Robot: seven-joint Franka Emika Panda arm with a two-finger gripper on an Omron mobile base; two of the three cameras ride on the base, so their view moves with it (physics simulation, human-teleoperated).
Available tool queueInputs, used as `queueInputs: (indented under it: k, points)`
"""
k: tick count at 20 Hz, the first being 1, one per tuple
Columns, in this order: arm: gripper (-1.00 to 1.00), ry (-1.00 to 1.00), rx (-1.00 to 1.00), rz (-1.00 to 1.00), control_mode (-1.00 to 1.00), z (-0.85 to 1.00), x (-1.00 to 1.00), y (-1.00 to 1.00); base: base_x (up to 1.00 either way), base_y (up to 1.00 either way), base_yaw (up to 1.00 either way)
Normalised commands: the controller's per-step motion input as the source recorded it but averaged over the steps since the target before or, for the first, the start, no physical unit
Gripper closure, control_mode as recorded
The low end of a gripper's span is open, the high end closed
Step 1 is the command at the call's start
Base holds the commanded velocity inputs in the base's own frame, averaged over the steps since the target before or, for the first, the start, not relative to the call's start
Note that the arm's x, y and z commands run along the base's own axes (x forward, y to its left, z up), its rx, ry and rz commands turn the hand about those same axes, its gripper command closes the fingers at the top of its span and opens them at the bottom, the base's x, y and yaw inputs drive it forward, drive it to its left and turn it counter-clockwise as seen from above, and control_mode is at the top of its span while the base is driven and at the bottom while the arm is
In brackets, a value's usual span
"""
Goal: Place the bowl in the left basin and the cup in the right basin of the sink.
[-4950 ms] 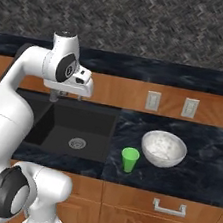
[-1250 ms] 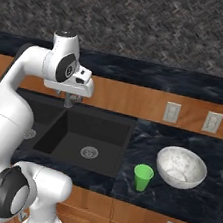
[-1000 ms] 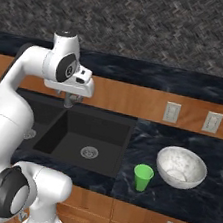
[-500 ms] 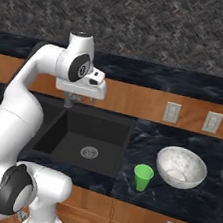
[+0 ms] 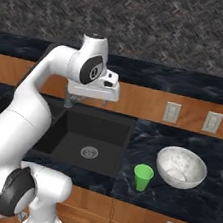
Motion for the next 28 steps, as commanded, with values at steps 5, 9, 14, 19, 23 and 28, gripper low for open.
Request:
queueInputs:
  k: [5,9,14,19,23,28]
  points:
    - [-1.0,-0.08,0.0,0.01,-1.0,-0.11,-0.14,-0.5,0.0,0.0,0.0]
    - [-1.0,-0.14,0.0,-0.01,-1.0,-0.21,-0.15,-0.4,0.0,0.0,0.0]
    - [-1.0,-0.04,-0.01,-0.08,-1.0,-0.23,0.01,-0.36,0.0,0.0,0.0]
    - [-1.0,0.05,-0.04,-0.14,-1.0,-0.22,0.13,-0.42,0.0,0.0,0.0]
    - [-1.0,0.14,-0.03,-0.21,-1.0,-0.16,0.1,-0.38,0.0,0.0,0.0]
    - [-1.0,0.1,-0.01,-0.22,-1.0,-0.17,0.08,-0.33,0.0,0.0,0.0]
